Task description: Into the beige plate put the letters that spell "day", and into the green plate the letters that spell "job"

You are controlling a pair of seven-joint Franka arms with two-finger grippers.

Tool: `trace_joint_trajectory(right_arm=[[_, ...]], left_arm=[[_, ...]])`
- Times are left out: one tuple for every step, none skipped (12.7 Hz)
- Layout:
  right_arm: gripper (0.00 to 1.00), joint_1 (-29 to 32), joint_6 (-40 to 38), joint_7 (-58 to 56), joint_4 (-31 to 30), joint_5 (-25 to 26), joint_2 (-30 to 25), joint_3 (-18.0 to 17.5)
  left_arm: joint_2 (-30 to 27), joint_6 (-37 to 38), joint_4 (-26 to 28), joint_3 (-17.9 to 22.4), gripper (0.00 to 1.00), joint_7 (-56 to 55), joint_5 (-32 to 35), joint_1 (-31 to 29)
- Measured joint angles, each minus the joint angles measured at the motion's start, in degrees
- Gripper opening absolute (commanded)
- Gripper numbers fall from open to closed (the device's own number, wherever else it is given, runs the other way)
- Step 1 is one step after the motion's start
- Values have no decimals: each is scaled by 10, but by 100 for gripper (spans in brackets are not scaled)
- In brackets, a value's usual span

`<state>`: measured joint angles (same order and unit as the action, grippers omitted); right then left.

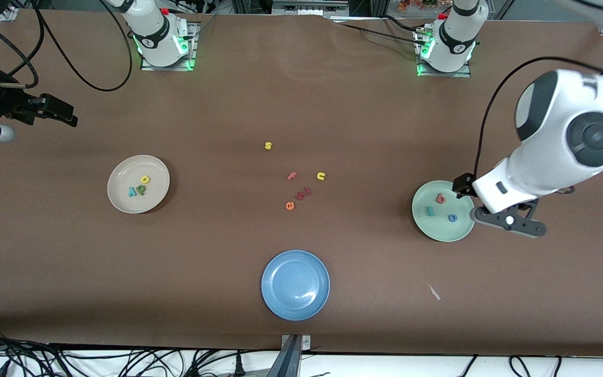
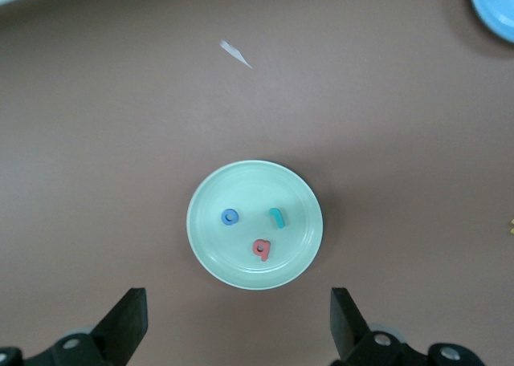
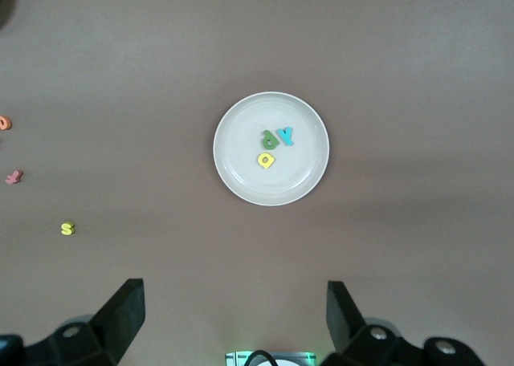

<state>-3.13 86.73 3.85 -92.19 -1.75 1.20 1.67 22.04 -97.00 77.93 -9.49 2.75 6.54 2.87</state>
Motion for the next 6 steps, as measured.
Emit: trace_joint_trajectory(right_arm=[[100, 0, 0, 0, 0, 0, 0, 0], [100, 0, 0, 0, 0, 0, 0, 0], [100, 0, 0, 0, 1, 0, 0, 0], [100, 0, 0, 0, 1, 0, 0, 0], [100, 0, 0, 1, 1, 0, 0, 0], [100, 0, 0, 1, 2, 0, 0, 0]], left_arm=[[-9, 6, -3, 1, 100, 0, -2, -7], [-18, 12, -4, 1, 100, 0, -10, -16], [-28, 16, -4, 2, 100, 0, -22, -23], [-40, 19, -4, 5, 100, 0, -32, -27], [-54, 29, -4, 8, 100, 0, -34, -29], [-70, 41, -1, 13, 100, 0, -35, -29]])
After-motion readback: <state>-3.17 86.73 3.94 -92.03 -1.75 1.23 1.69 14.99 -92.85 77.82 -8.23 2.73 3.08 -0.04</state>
